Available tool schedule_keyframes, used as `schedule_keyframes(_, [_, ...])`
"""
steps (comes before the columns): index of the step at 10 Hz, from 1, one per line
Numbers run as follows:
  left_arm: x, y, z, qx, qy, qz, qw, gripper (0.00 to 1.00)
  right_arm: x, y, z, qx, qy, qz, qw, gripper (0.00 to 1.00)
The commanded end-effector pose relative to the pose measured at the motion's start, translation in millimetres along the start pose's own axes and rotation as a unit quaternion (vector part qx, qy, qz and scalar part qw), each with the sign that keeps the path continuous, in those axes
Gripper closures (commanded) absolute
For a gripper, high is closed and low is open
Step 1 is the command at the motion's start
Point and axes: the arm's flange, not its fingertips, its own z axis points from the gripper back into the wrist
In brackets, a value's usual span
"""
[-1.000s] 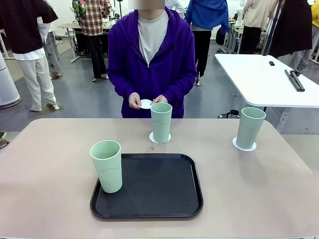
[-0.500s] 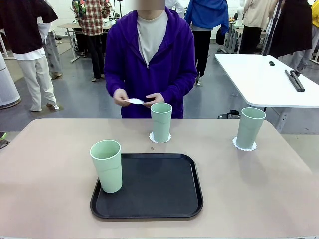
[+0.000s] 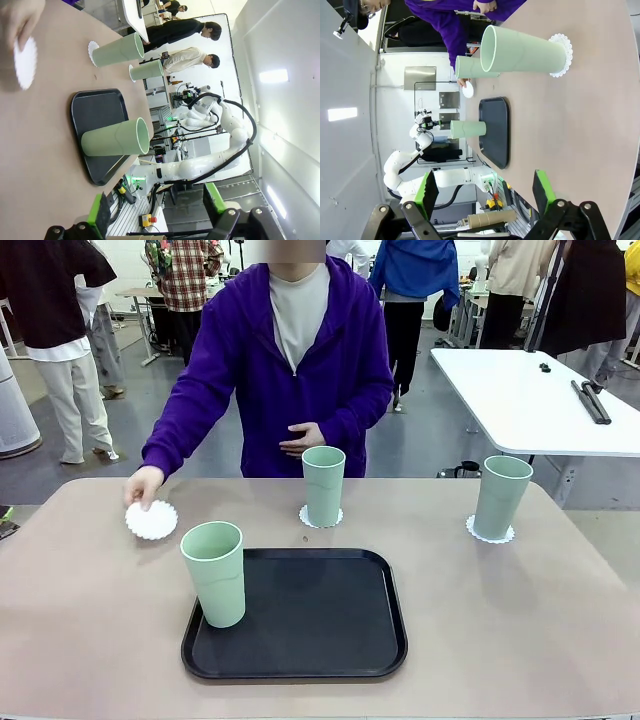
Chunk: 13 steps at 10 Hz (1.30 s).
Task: Place coasters on the table and set cups on them.
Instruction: Take one Reusable plastic cup from the Flat Tray and place it on a coaster set by the human.
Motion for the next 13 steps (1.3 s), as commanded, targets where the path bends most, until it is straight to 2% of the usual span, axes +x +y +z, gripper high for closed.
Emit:
schedule_keyframes(1, [-0.9,-1.5,1.3,-0.007,-0.002,-0.007,1.000,0.00,-0.4,1.0,0.5,-0.003,-0.002,0.002,1.000,0.00])
schedule_keyframes(13, [-0.9,-1.5,1.3,-0.007,-0.002,-0.007,1.000,0.00,-0.4,1.0,0.5,-0.003,-0.002,0.002,1.000,0.00])
